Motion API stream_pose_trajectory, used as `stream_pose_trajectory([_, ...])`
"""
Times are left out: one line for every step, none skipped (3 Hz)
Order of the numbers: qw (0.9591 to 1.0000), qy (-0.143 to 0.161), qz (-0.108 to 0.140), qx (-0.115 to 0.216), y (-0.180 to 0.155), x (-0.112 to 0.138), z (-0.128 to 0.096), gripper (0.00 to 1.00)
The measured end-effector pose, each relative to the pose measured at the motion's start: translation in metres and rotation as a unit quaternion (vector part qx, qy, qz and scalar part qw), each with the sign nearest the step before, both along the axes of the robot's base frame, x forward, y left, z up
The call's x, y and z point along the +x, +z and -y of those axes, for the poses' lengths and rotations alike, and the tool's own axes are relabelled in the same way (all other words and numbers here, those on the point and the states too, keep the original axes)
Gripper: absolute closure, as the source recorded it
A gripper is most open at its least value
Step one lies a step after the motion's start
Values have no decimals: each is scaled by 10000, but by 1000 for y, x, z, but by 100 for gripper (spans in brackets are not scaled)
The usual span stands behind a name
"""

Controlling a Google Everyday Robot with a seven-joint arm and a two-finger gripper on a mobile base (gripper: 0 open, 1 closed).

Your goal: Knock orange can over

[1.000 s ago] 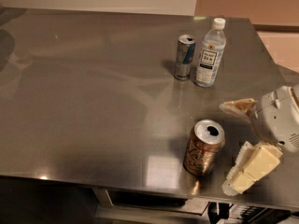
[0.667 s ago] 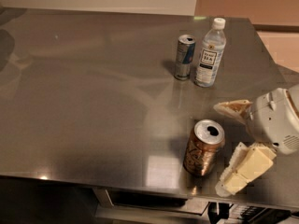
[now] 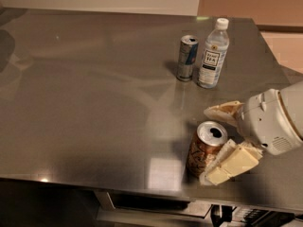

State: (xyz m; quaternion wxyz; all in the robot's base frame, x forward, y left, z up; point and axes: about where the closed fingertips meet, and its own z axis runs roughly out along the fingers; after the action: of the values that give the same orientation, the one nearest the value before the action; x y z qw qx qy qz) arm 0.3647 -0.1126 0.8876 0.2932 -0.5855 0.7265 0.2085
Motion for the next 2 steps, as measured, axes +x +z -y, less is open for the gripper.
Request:
stream_pose_trajectory([9999,-93,50,-63,0,8,0,41])
stream_pose_trajectory([9997,-227,-10,-90,8,18,5,64])
